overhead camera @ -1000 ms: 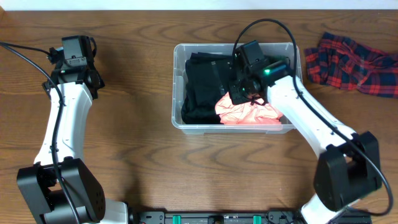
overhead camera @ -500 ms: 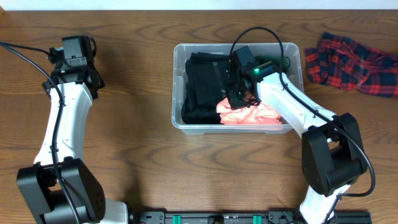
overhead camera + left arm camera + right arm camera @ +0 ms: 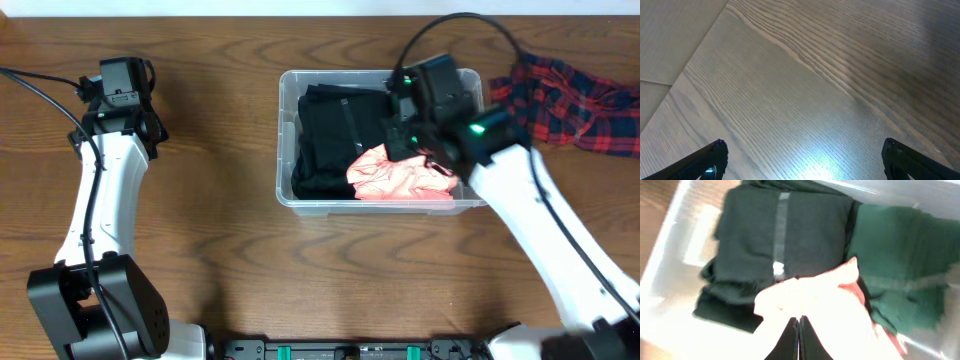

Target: Pack container

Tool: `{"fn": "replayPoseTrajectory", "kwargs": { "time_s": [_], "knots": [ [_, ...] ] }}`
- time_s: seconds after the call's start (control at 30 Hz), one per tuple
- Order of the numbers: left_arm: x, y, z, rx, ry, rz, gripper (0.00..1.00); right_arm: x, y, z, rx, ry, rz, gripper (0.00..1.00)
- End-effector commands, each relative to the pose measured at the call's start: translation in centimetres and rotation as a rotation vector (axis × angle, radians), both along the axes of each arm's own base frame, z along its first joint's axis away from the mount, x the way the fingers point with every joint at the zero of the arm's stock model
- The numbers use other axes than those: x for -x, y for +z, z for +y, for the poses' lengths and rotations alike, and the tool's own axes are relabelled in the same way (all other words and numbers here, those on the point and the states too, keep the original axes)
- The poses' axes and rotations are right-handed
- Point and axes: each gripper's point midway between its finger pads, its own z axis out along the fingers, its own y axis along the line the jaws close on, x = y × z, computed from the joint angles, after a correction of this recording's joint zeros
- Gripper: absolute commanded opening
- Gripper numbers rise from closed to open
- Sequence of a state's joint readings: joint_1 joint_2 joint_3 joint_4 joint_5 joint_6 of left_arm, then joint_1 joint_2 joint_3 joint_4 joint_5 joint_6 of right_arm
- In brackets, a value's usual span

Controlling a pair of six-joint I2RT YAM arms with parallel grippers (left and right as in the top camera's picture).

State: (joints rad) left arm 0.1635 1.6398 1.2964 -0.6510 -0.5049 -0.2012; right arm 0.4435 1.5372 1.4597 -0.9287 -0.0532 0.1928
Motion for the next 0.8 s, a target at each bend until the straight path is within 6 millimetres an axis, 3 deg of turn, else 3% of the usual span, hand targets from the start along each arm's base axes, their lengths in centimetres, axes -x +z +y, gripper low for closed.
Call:
{"fn": "replayPoseTrajectory", "kwargs": {
  "time_s": [0.0,0.13,0.27,0.43,0.77],
  "knots": [
    [0.0,1.1,0.4,-0.021,0.004,-0.015,0.98,1.9,0.3,0.0,-0.005,0.040,0.044,0.01],
    [0.0,1.1,0.4,-0.021,0.004,-0.015,0.98,5.4,-1.0,-0.7,0.014,0.070,0.195,0.01],
    [0.0,1.1,0.4,-0.021,0.004,-0.015,0.98,7.5,-2.0,-1.7,0.058,0.072,0.289,0.01],
    [0.0,1.1,0.4,-0.021,0.004,-0.015,0.98,8.9,-2.3,-2.3,0.076,0.049,0.352,0.01],
    [0.0,1.1,0.4,-0.021,0.004,-0.014,0.98,10.3,-3.5,-3.0,0.046,-0.159,0.469,0.01]
  ]
}}
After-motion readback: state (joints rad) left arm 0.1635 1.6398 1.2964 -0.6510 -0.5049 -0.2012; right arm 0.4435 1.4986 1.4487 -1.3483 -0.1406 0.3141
